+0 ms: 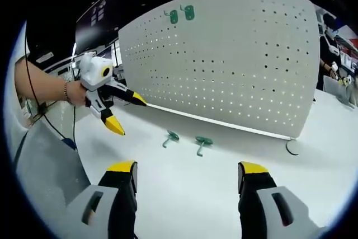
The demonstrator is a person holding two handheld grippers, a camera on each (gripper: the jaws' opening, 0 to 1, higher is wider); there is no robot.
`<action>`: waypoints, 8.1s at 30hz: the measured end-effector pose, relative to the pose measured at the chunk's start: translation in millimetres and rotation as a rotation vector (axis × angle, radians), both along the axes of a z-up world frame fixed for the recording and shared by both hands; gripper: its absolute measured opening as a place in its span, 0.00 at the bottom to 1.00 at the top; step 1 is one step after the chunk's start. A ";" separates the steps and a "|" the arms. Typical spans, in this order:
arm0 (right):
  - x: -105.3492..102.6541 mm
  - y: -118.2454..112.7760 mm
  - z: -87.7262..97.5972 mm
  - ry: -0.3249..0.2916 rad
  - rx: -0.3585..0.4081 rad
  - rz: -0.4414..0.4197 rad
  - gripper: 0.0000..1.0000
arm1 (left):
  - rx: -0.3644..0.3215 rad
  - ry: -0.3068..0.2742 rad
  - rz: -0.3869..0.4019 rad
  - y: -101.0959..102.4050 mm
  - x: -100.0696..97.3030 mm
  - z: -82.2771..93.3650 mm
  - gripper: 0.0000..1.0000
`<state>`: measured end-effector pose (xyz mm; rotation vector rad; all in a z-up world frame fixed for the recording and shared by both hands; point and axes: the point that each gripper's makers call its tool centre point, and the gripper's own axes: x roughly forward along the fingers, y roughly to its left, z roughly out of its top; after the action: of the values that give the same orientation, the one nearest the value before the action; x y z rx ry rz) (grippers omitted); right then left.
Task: Insert the hook assembly into the mounting plate slot until the hook locks in place.
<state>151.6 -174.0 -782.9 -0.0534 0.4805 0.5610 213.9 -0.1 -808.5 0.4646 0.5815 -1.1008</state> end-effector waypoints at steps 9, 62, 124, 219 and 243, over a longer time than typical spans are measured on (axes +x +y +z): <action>-0.9 -2.3 -0.1 0.004 0.012 -0.009 0.70 | 0.032 0.021 -0.069 -9.5 2.1 -10.3 0.75; -1.3 -8.7 0.2 0.013 0.023 -0.035 0.70 | 0.331 0.062 -0.484 -41.8 17.4 -65.1 0.67; -1.6 -14.1 0.3 0.017 0.029 -0.058 0.66 | 0.323 0.126 -0.395 -51.6 36.3 -71.9 0.20; 0.3 -12.6 11.1 -0.011 0.055 -0.063 0.68 | -0.101 -0.042 -0.082 -55.1 31.5 -0.3 0.03; -0.8 -7.8 17.2 -0.025 0.069 -0.048 0.68 | -0.229 -0.080 0.045 -41.7 22.7 34.2 0.03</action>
<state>150.8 -181.8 -765.7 0.0166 0.4370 0.5284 236.5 -41.8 -774.4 0.2939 0.3887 -1.0858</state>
